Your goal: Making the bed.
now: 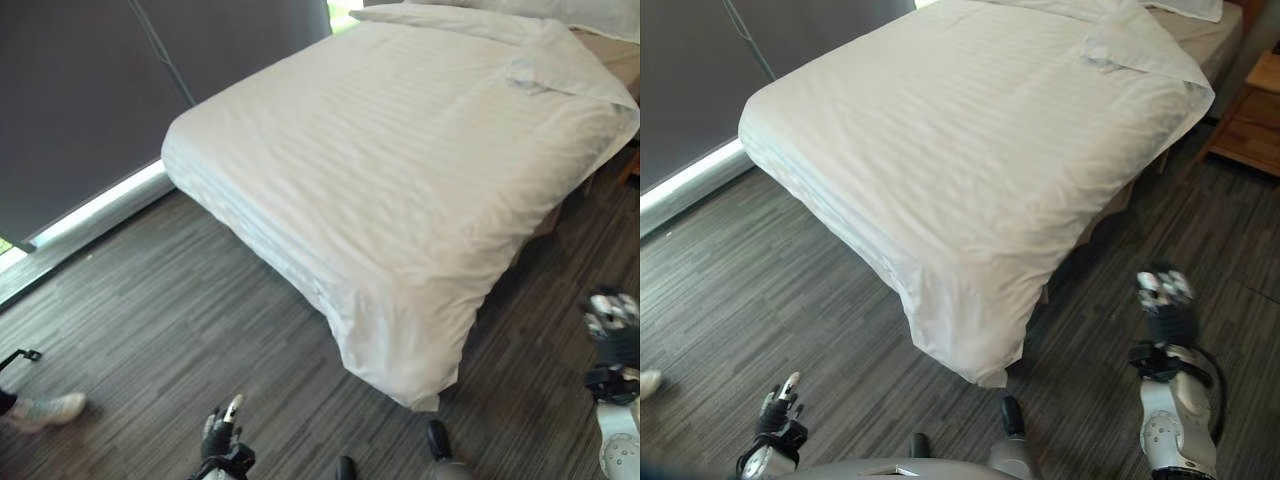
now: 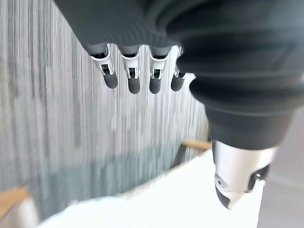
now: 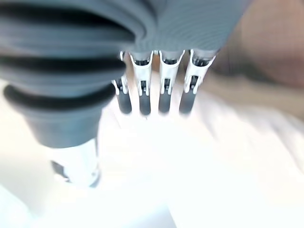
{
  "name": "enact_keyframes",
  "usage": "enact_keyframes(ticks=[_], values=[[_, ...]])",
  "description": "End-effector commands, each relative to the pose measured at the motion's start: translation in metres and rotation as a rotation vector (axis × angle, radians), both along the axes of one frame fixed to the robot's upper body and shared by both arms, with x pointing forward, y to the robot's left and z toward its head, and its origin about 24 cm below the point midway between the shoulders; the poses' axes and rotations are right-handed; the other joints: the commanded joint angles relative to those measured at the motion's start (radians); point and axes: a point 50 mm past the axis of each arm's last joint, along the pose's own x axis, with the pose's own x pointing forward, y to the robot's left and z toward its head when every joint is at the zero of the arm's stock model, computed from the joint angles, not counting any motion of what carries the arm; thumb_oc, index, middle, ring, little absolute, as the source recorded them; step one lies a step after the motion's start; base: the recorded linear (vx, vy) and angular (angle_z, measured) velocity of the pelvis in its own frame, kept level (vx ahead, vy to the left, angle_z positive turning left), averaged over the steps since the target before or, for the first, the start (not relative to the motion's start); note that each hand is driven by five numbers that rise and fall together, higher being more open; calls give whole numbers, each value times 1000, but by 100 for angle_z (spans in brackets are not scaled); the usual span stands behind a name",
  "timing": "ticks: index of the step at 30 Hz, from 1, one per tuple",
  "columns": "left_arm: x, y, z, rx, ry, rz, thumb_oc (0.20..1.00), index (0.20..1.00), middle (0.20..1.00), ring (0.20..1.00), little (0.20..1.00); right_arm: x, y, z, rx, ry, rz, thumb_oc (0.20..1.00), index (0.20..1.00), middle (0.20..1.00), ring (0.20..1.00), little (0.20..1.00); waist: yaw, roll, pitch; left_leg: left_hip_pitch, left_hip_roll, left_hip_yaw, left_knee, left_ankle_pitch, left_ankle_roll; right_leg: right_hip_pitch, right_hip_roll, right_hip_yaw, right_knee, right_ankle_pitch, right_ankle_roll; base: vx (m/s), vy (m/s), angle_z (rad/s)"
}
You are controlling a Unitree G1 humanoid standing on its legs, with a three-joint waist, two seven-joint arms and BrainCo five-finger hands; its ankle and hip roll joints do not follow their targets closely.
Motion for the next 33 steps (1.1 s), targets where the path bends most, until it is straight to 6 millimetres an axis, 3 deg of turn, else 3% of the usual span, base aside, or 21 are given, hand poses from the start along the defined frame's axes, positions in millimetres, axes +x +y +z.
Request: enact_keyframes(ticks=[1, 2, 3, 4, 6, 7, 8, 9, 10, 11, 12, 13, 15, 16, 17, 18, 22, 28, 33], values=[[21, 29, 16, 67, -102, -37, 1000, 1000, 1000, 1000, 1000, 9, 3, -10, 47, 104, 222, 200, 200, 200, 200, 200, 24, -76, 57, 56, -40, -47, 12, -10, 30, -8, -81, -1, 16, 99, 88, -38, -30, 18], [19, 18, 13, 25, -101, -113, 1000, 1000, 1000, 1000, 1000, -8, 28, -50, 85, 367, 480, 200, 200, 200, 200, 200, 45, -75, 60, 55, -39, -56, 12, -8, 27, -4, -83, -13, 16, 98, 87, -36, -30, 13], [19, 18, 13, 25, -101, -112, 1000, 1000, 1000, 1000, 1000, -8, 28, -50, 85, 367, 480, 200, 200, 200, 200, 200, 45, -76, 58, 52, -41, -56, 12, -6, 28, -7, -85, -13, 16, 99, 87, -42, -22, 11], [15, 11, 8, 8, -80, -187, 1000, 1000, 1000, 1000, 1000, -15, 50, -59, -96, 532, 781, 200, 200, 200, 200, 200, 60, -67, 65, 51, -39, -59, 12, -6, 25, -3, -86, -21, 16, 96, 86, -33, 3, 5], [12, 6, 4, 0, -55, -226, 1000, 1000, 1000, 1000, 1000, -6, 73, -55, -239, 553, 977, 200, 200, 200, 200, 200, 74, -55, 68, 45, -42, -63, 12, -2, 25, -7, -91, -23, 16, 96, 86, -31, 8, 9], [12, 6, 4, 0, -56, -223, 1000, 1000, 1000, 1000, 1000, -5, 74, -55, -240, 552, 979, 200, 200, 200, 200, 200, 71, -56, 68, 45, -42, -64, 12, -2, 25, -7, -91, -24, 16, 96, 86, -30, 11, 8], [12, 2, 0, -1, -28, -228, 1000, 1000, 1000, 1000, 1000, 9, 102, -60, -188, 488, 989, 200, 200, 200, 200, 200, 85, -37, 72, 42, -44, -64, 12, 2, 26, -9, -94, -27, 16, 94, 86, -18, 6, 9], [12, 3, 0, 0, -29, -227, 1000, 1000, 1000, 1000, 1000, 10, 102, -60, -188, 486, 991, 200, 200, 200, 200, 200, 83, -38, 73, 42, -44, -64, 12, 2, 26, -9, -94, -26, 16, 94, 86, -61, 3, 7], [16, 1, 0, 8, -26, -229, 1000, 1000, 1000, 1000, 1000, 27, 137, -58, -158, 399, 1024, 200, 200, 200, 200, 200, 97, -22, 78, 32, -45, -63, 12, 7, 26, -17, -94, -27, 16, 95, 85, -70, -6, 1], [19, -2, -1, 7, -25, -229, 1000, 1000, 1000, 1000, 1000, 37, 156, -57, -140, 361, 1031, 200, 200, 200, 200, 200, 104, -15, 82, 24, -45, -61, 12, 11, 25, -25, -94, -25, 16, 96, 84, -101, -8, -9], [22, -5, 1, 7, -34, -230, 1000, 1000, 1000, 1000, 1000, 46, 170, -55, -129, 327, 1025, 200, 200, 200, 200, 200, 110, -10, 86, 15, -45, -58, 12, 15, 25, -33, -94, -23, 16, 98, 83, -59, -4, -7], [22, -4, 1, 8, -34, -230, 1000, 1000, 1000, 1000, 1000, 46, 170, -55, -129, 326, 1025, 200, 200, 200, 200, 200, 110, -11, 86, 15, -45, -57, 12, 15, 25, -33, -94, -22, 16, 98, 83, -60, -17, -6], [27, -9, 0, 11, -30, -237, 1000, 1000, 1000, 1000, 1000, 68, 213, -36, -141, 206, 1076, 200, 200, 200, 200, 200, 126, 2, 98, -5, -39, -54, 12, 27, 20, -50, -88, -19, 16, 98, 78, -78, -43, 2], [29, -11, 0, 12, -32, -242, 1000, 1000, 1000, 1000, 1000, 70, 222, -29, -137, 171, 1098, 200, 200, 200, 200, 200, 129, 5, 103, -11, -37, -56, 12, 31, 18, -54, -85, -19, 16, 98, 75, -59, -35, -2], [29, -11, 0, 12, -32, -242, 1000, 1000, 1000, 1000, 1000, 70, 223, -29, -137, 170, 1099, 200, 200, 200, 200, 200, 128, 5, 104, -12, -37, -56, 12, 31, 18, -54, -85, -19, 16, 98, 75, -61, -38, -1], [29, -13, 0, 12, -31, -250, 1000, 1000, 1000, 1000, 1000, 74, 233, -16, -129, 114, 1120, 200, 200, 200, 200, 200, 130, 8, 111, -25, -33, -58, 12, 38, 13, -62, -81, -22, 16, 94, 73, -52, -39, 8], [22, -16, -6, 1, 5, -261, 1000, 1000, 1000, 1000, 1000, 84, 232, -5, -135, 71, 1081, 200, 200, 200, 200, 200, 136, 7, 118, -45, -23, -63, 12, 48, 6, -71, -72, -28, 16, 90, 65, -37, -38, 2], [25, -20, -5, -12, -3, -255, 1000, 1000, 1000, 1000, 1000, 116, 202, -11, -8, 100, 740, 200, 200, 200, 200, 200, 164, 19, 154, -122, -18, -84, 12, 77, -6, -133, -64, -33, 16, 100, 58, -92, -50, 6], [35, -25, 0, -18, -45, -278, 1000, 1000, 1000, 1000, 1000, 134, 185, -7, -18, 119, 617, 200, 200, 200, 200, 200, 187, 45, 184, -171, -23, -96, 12, 94, -11, -173, -66, -34, 16, 107, 56, -70, -19, 8]])
